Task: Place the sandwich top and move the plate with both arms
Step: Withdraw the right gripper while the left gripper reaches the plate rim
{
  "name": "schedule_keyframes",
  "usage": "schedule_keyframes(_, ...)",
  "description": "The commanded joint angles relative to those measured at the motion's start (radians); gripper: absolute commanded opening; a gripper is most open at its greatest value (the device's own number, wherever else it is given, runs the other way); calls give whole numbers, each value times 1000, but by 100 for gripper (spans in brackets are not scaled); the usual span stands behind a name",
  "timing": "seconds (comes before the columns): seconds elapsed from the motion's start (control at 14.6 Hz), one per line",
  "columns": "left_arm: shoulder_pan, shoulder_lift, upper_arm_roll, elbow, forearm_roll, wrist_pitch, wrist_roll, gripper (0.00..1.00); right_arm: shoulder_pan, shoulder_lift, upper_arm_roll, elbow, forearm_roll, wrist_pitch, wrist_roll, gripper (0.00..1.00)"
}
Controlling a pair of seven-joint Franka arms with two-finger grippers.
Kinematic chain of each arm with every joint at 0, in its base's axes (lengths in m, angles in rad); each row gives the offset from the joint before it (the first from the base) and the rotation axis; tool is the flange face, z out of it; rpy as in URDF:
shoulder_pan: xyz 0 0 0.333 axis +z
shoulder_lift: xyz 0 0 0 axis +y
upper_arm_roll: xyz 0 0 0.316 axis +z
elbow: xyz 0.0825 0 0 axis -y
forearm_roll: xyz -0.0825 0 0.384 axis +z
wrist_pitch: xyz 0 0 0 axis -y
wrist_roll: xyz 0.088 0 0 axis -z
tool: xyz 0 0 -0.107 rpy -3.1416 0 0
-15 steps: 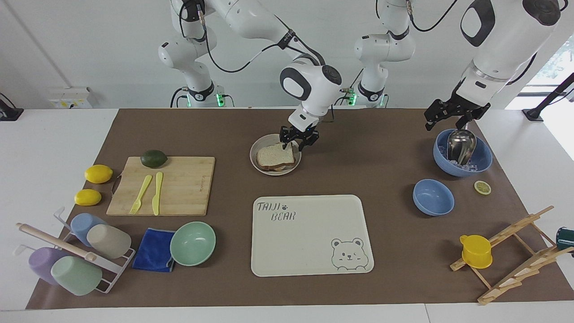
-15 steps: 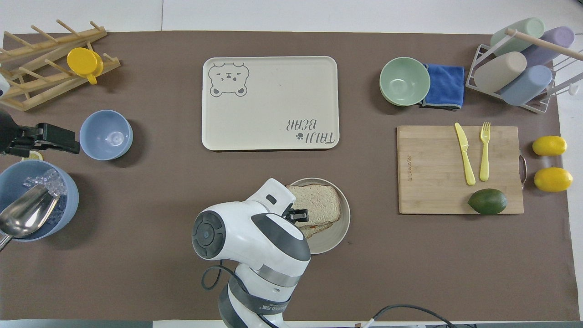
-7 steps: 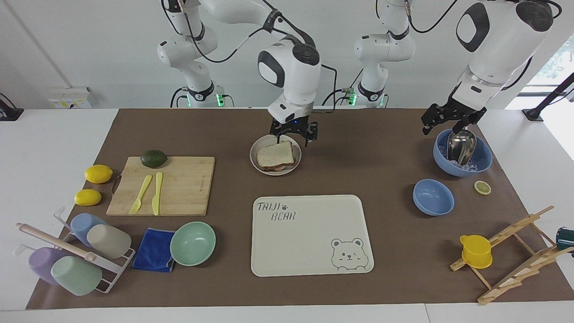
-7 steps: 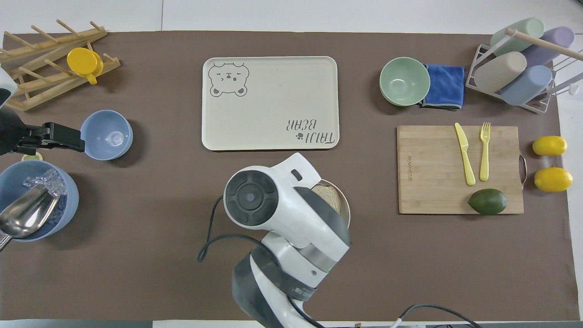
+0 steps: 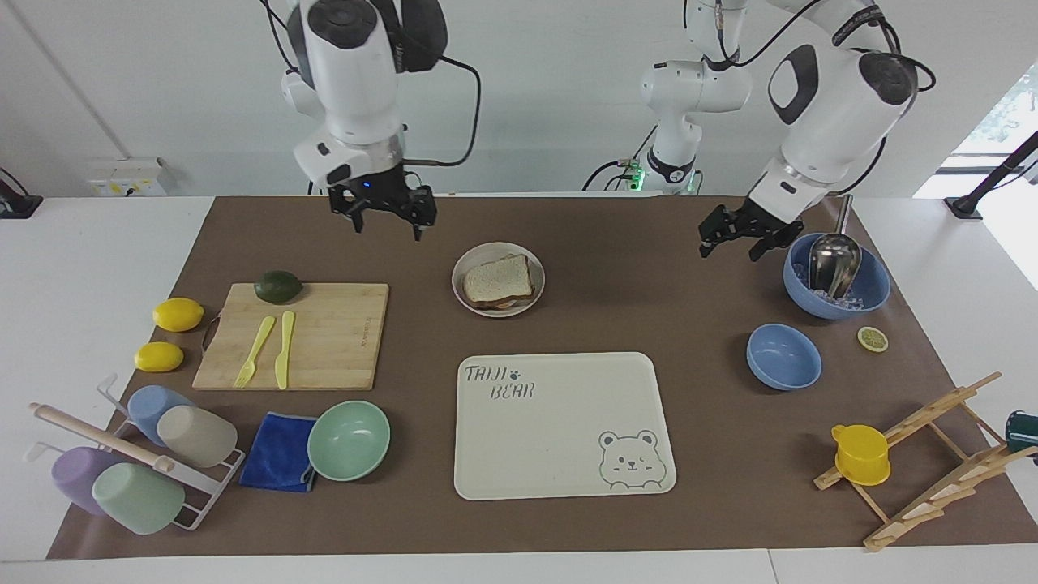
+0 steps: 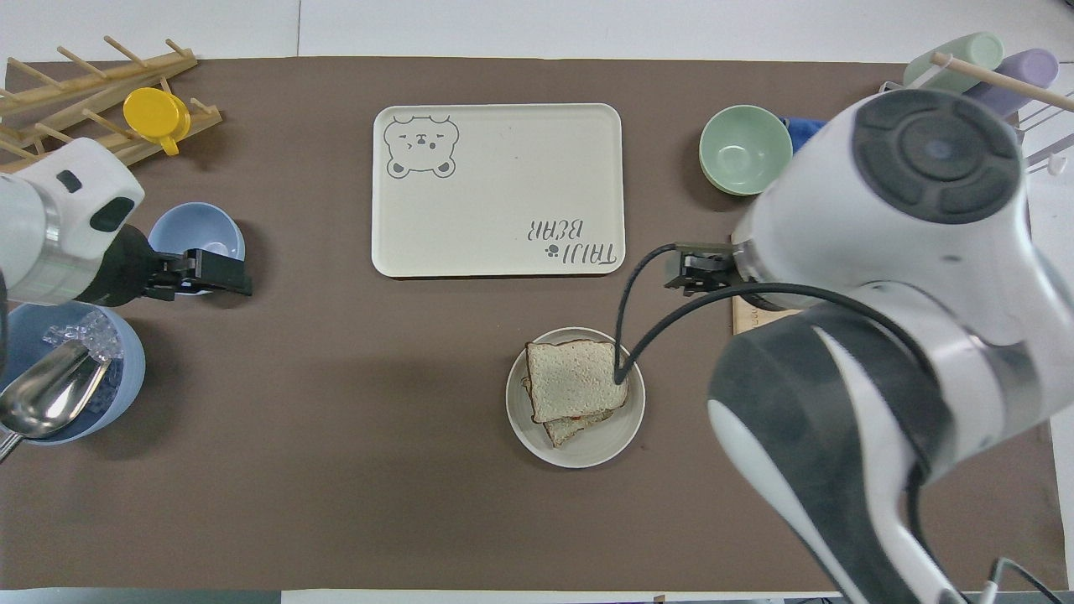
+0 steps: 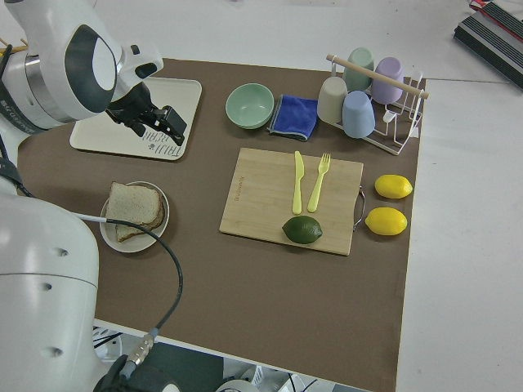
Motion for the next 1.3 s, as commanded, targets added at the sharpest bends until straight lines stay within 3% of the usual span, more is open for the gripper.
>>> schedule_keyframes(0.0,-146,-30,13,-126,-6,142,-114,100,-84,-23,9,34,37,-87,-98,100)
schedule_keyframes(0.14,-209,4,11,-157,-11,215,-142,100,-144,-19,4,40,32,-92,-173,100)
schedule_keyframes(0.34,-250,63,11,-172,-118,253,-139,100,-211,-19,2,55,35,-109,-278,100)
schedule_keyframes(0.48,-333,77,13,-221,-120,360,-143,100,-170,-28,-25,58,20,-135,-284,100)
schedule_keyframes(0.62,-384,79,11,-310,-118,496,-143,100,-113,-32,-111,45,35,-130,-293,100)
schedule_keyframes(0.96,-468,142,11,-318,-129,545,-246,99,-115,14,-148,86,18,-124,-373,100)
schedule_keyframes(1.1,-494,146,11,-318,-135,557,-287,95,-115,14,-149,86,20,-129,-375,100)
schedule_keyframes(1.23,-511,162,11,-318,-137,560,-309,84,-119,15,-149,86,29,-126,-373,100)
